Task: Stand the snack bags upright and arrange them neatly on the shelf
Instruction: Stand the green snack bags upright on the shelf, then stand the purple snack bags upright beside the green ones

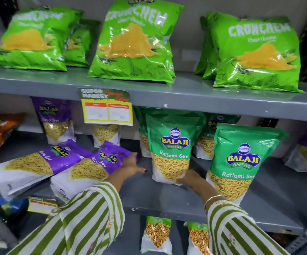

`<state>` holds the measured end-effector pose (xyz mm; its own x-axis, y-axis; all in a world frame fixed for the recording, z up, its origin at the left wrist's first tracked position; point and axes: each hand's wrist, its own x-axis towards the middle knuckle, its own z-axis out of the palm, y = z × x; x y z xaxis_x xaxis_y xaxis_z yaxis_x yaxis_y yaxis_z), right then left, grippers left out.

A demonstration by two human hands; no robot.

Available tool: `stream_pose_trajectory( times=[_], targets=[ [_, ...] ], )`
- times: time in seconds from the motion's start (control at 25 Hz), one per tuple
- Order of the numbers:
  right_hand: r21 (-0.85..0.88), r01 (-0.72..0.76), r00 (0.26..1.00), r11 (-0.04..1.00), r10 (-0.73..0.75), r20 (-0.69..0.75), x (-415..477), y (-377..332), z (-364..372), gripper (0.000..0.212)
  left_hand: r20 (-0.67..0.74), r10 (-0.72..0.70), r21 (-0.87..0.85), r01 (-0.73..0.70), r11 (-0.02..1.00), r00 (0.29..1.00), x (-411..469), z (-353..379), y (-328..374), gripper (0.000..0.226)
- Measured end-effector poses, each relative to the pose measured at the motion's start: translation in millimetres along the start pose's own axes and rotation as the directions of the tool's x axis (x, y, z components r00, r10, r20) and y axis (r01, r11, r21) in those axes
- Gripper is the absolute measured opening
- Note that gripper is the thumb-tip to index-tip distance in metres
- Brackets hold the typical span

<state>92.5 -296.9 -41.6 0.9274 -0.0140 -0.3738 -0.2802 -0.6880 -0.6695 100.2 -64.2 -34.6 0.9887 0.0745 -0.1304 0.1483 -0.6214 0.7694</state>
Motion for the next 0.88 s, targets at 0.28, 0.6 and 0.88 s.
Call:
stream_pose_trajectory(
  times=[0.28, 0.6, 0.88],
  targets=[
    [0.153, -0.206, 0.969, 0.967, 0.179, 0.173, -31.9, -79.8, 74.0, 0.040, -0.261, -0.288, 0.214, 0.346, 0.914, 0.922, -36.9, -156.3, -92.8, 0.057],
    [0.695, -0.343, 0.927, 0.632, 0.108, 0.360, -68.7, -178.1, 223.0, 0.025, 0.247, -0.279, -0.426, 0.362, 0.829, 0.928, -38.6, -186.2, -151.5, 0.017],
    [0.585, -0.174, 0.979, 0.792, 0.073, 0.193, -87.8, -175.7, 201.8, 0.018, 0.374, -0.209, -0.349, 0.346, 0.871, 0.903, -60.8, -193.1, -149.8, 0.027]
  ],
)
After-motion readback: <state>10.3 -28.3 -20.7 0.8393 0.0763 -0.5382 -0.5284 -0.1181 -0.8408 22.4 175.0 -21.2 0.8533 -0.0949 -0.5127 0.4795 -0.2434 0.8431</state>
